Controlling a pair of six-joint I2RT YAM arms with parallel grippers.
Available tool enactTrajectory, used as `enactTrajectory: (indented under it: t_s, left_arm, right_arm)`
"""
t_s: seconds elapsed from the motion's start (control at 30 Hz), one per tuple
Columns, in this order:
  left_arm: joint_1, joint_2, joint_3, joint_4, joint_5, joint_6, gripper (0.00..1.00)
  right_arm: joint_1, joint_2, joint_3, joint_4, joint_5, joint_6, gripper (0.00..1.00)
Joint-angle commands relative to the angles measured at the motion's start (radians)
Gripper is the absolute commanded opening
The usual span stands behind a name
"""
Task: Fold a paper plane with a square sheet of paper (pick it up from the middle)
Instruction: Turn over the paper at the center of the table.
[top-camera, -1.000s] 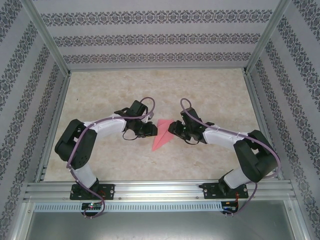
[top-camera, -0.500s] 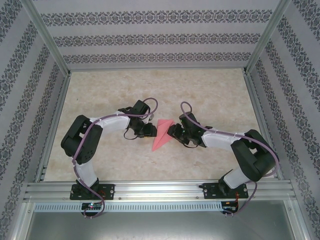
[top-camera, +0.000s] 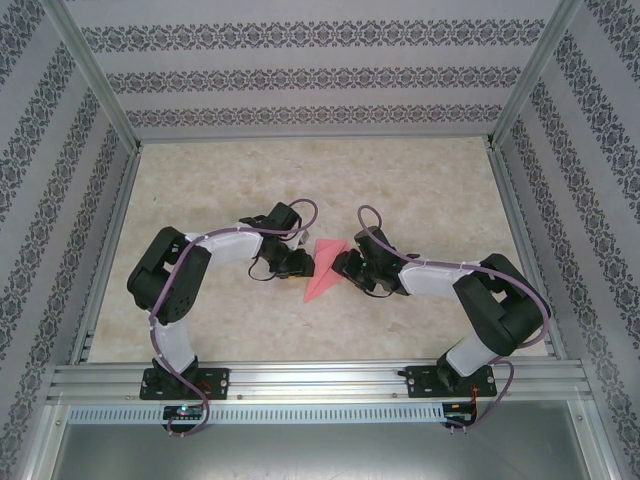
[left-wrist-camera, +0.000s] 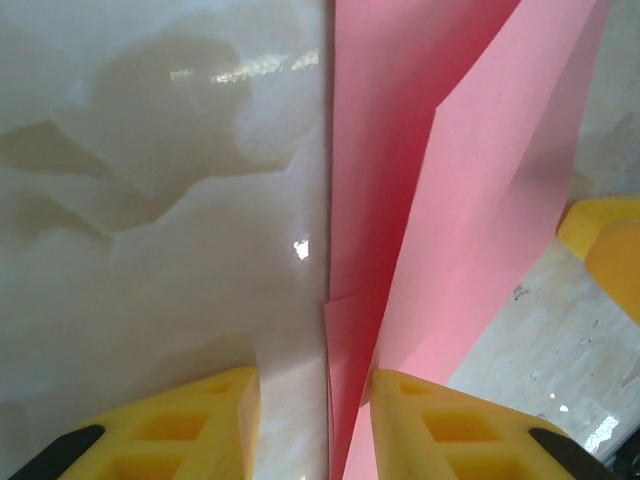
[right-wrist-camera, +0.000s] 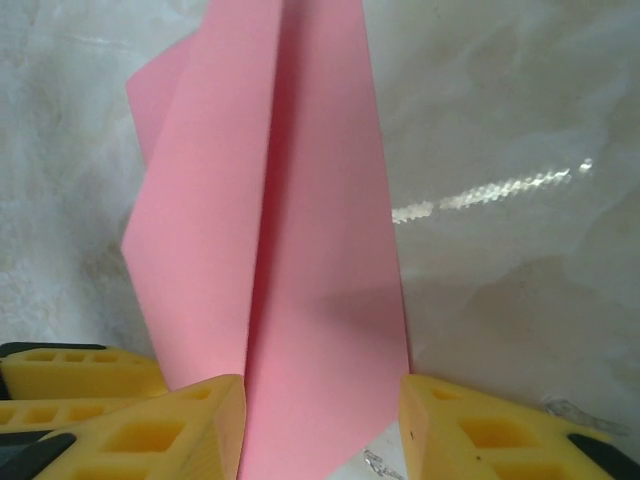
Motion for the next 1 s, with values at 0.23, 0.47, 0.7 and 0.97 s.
enactTrajectory:
  t_s: [0.23, 0.47, 0.7, 0.97]
  left_arm:
    - [-0.012, 0.033, 0.036, -0.032, 0.009, 0.026, 0.34]
    - [-0.019, 0.052, 0.040, -0.040, 0.007, 0.030, 0.32]
    - [-0.027, 0.060, 0.033, -0.033, 0.014, 0.024, 0.30]
    - [-0.033, 0.064, 0.036, -0.023, 0.024, 0.006, 0.27]
  right_arm:
    - [0.010, -0.020, -0.030, 0.021, 0.069, 0.039, 0.45]
    - [0.021, 0.047, -0.039, 0.179, -0.009, 0.070, 0.42]
    - [0.029, 0.029, -0.060, 0.257, -0.013, 0.086, 0.40]
    - [0.025, 0.031, -0.069, 0.353, -0.039, 0.077, 0.42]
